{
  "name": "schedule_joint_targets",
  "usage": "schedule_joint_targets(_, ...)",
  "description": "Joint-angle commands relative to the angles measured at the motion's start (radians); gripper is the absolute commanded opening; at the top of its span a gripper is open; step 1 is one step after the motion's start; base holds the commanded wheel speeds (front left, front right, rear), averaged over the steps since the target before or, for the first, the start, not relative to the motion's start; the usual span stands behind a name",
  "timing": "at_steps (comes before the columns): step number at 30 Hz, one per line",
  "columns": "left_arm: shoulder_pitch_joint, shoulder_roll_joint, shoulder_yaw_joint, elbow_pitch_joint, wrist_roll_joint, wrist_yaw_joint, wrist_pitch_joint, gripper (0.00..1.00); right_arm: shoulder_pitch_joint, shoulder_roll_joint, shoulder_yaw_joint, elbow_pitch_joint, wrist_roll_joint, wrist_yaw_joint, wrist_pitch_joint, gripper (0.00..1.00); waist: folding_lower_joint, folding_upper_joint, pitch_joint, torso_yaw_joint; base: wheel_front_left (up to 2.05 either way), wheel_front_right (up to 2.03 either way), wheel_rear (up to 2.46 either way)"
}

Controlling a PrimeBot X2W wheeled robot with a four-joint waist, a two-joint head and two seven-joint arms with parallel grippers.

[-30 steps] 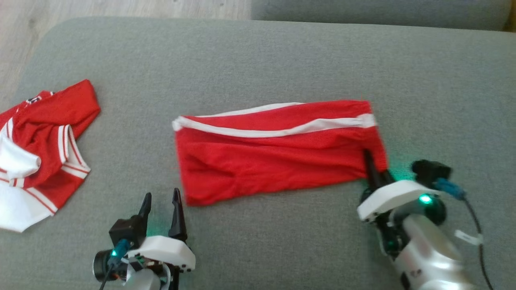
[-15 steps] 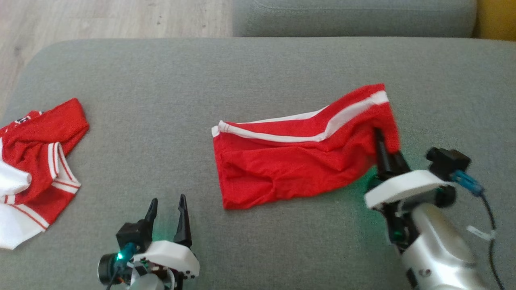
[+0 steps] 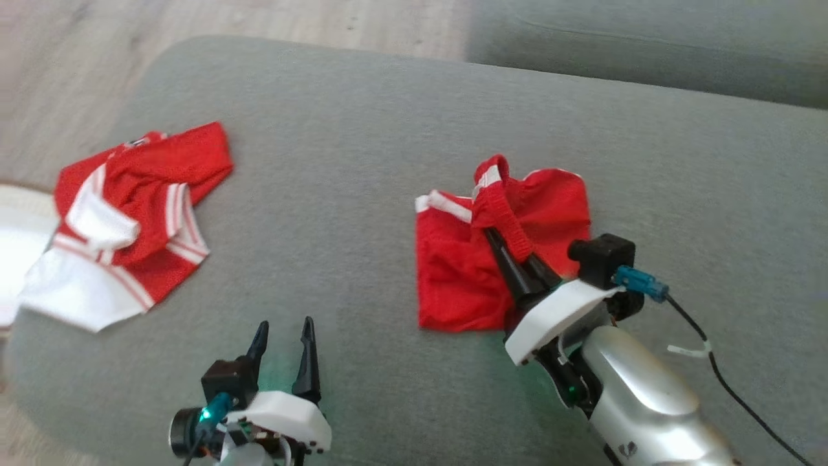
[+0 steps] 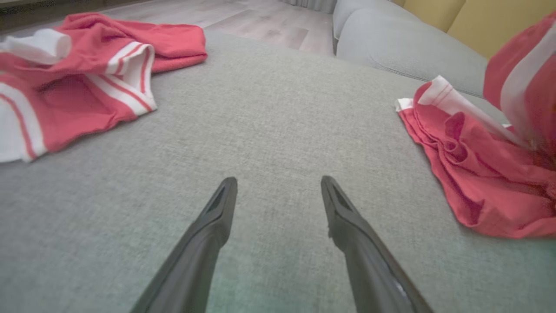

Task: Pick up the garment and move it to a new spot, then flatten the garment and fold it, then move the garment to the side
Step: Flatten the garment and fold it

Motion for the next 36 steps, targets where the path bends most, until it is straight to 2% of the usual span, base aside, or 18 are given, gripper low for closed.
schedule_joint_targets(1, -0.01, 0.014, 0.024, -0.024, -0.007, 0.002, -0.01, 1.0, -0.037, 0.021, 0.021, -0.009, -0.011, -0.001, -0.012, 0.0, 0.0, 0.0, 0.003, 0.048, 0.0, 0.0, 0.0)
schedule_joint_targets(2, -0.01, 0.014, 0.023, -0.023, -0.007, 0.003, -0.01, 1.0, -0.042, 0.022, 0.029, 0.011, -0.015, -0.001, -0.014, 0.35, 0.0, 0.0, 0.004, 0.057, 0.0, 0.0, 0.0)
schedule_joint_targets(3, -0.01, 0.014, 0.021, -0.021, -0.007, 0.003, -0.01, 1.0, -0.046, 0.023, 0.039, 0.028, -0.016, -0.001, -0.016, 1.0, 0.0, 0.0, 0.004, 0.065, 0.0, 0.0, 0.0)
schedule_joint_targets(9, -0.012, 0.014, 0.037, -0.018, -0.002, 0.008, -0.01, 1.0, -0.06, 0.024, 0.126, 0.025, 0.027, -0.001, -0.035, 1.0, 0.0, 0.0, -0.001, 0.047, 0.0, 0.0, 0.0)
schedule_joint_targets(13, -0.013, 0.014, 0.055, -0.032, 0.007, 0.006, -0.01, 1.0, -0.06, 0.024, 0.105, 0.039, 0.002, -0.001, -0.044, 1.0, 0.0, 0.0, -0.014, -0.005, 0.0, 0.0, 0.0)
schedule_joint_targets(18, -0.021, 0.014, 0.077, -0.056, 0.028, 0.003, -0.01, 1.0, -0.022, 0.016, -0.091, -0.008, -0.132, -0.001, -0.046, 1.0, 0.0, 0.0, -0.026, -0.073, 0.0, 0.0, 0.0)
schedule_joint_targets(25, -0.022, 0.014, 0.109, -0.105, 0.097, 0.005, -0.01, 1.0, 0.106, 0.021, -0.357, -0.093, -0.35, -0.001, -0.046, 1.0, 0.0, 0.0, -0.048, -0.131, 0.0, 0.0, 0.0)
schedule_joint_targets(30, 0.02, 0.014, 0.139, -0.148, 0.144, 0.007, -0.01, 1.0, 0.188, 0.024, -0.422, -0.117, -0.391, -0.001, -0.046, 1.0, 0.0, 0.0, -0.073, -0.157, 0.0, 0.0, 0.0)
schedule_joint_targets(36, 0.099, 0.014, 0.149, -0.217, 0.169, 0.015, -0.01, 1.0, 0.267, 0.024, -0.427, -0.103, -0.376, -0.001, -0.046, 1.0, 0.0, 0.0, -0.098, -0.18, 0.0, 0.0, 0.0)
